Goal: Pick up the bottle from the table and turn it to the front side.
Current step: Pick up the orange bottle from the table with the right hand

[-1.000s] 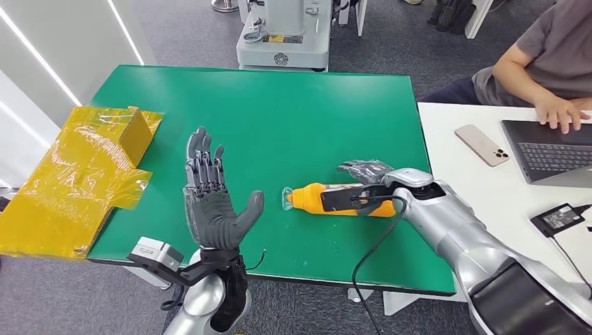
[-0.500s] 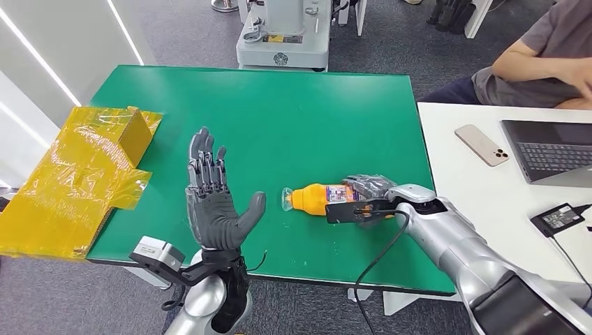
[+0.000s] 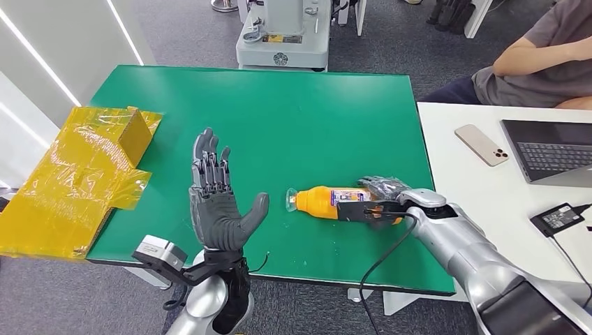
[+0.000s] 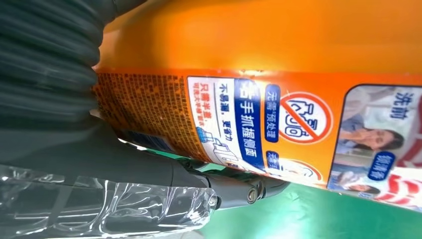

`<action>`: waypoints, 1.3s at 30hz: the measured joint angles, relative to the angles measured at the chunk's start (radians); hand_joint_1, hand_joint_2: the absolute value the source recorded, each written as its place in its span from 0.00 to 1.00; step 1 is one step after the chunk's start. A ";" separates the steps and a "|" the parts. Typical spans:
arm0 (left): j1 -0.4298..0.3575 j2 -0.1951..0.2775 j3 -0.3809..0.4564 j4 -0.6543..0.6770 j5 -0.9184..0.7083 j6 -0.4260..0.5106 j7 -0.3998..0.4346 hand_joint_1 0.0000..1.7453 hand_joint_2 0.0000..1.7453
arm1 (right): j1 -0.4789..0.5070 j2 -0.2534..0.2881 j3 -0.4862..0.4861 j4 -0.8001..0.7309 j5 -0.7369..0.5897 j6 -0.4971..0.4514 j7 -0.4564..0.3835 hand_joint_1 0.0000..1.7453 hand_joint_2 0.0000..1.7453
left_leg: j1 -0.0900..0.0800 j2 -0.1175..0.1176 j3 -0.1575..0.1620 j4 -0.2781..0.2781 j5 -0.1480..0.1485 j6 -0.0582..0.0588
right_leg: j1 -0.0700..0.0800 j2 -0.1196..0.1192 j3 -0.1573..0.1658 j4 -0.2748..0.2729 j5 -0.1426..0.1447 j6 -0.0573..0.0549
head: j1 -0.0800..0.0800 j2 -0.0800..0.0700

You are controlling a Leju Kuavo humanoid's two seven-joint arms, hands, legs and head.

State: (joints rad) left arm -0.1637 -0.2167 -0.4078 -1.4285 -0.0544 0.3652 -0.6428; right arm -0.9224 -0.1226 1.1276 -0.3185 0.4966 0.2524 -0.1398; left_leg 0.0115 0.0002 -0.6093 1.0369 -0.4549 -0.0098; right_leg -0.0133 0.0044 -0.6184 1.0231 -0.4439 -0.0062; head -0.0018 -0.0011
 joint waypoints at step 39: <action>-0.007 0.014 -0.002 0.007 0.194 -0.114 0.020 0.00 1.00 | 0.182 0.107 -0.371 -0.228 -0.001 -0.786 -0.171 1.00 1.00 | 0.000 -0.002 -0.001 -0.001 0.000 0.000 | 0.000 -0.002 0.000 0.000 -0.001 0.000 | 0.000 0.000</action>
State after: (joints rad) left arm -0.1703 -0.2027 -0.4101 -1.4217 0.1396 0.2510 -0.6227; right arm -0.7401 -0.0152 0.7564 -0.5462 0.4955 -0.5335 -0.3108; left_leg 0.0116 -0.0022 -0.6105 1.0364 -0.4548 -0.0099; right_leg -0.0131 0.0020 -0.6186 1.0231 -0.4445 -0.0058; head -0.0017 -0.0011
